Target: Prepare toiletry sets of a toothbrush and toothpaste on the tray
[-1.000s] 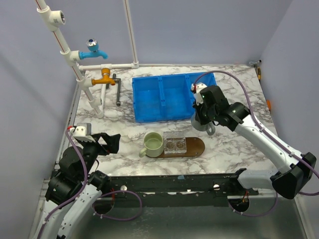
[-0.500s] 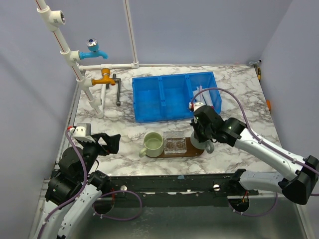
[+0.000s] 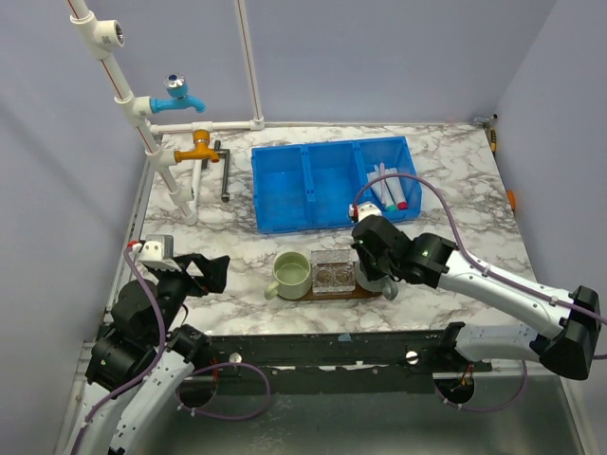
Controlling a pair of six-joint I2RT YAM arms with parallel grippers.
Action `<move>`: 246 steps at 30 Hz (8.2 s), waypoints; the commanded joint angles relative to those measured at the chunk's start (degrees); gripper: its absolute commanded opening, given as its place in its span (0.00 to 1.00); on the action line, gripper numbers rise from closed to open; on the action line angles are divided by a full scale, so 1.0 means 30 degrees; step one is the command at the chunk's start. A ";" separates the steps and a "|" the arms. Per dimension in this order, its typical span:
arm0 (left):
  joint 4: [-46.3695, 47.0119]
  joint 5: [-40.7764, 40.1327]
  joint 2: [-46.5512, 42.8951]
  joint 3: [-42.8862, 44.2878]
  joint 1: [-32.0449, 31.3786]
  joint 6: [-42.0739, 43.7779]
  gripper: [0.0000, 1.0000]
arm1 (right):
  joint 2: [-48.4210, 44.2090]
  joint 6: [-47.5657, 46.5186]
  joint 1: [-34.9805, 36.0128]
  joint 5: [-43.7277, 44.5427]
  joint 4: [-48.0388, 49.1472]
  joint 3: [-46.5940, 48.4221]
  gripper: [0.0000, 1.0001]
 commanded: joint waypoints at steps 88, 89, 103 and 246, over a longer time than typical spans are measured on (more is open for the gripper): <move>0.0275 0.0300 -0.0193 -0.0211 0.0087 0.0111 0.99 | 0.2535 0.1060 0.0751 0.7135 -0.0416 0.4583 0.38; 0.0273 0.0305 -0.0188 -0.0211 0.0086 0.0111 0.99 | 0.2655 0.0824 0.0532 0.7166 -0.0318 0.4851 0.38; 0.0222 0.0035 0.0460 -0.0181 0.0086 0.0111 0.99 | 0.4794 -0.1843 -0.3344 0.5653 0.2057 0.6622 0.37; 0.0244 0.0591 0.3122 -0.0269 0.0097 -0.0123 0.99 | 1.7126 -0.2459 -1.3105 -0.3130 0.3727 1.0444 0.48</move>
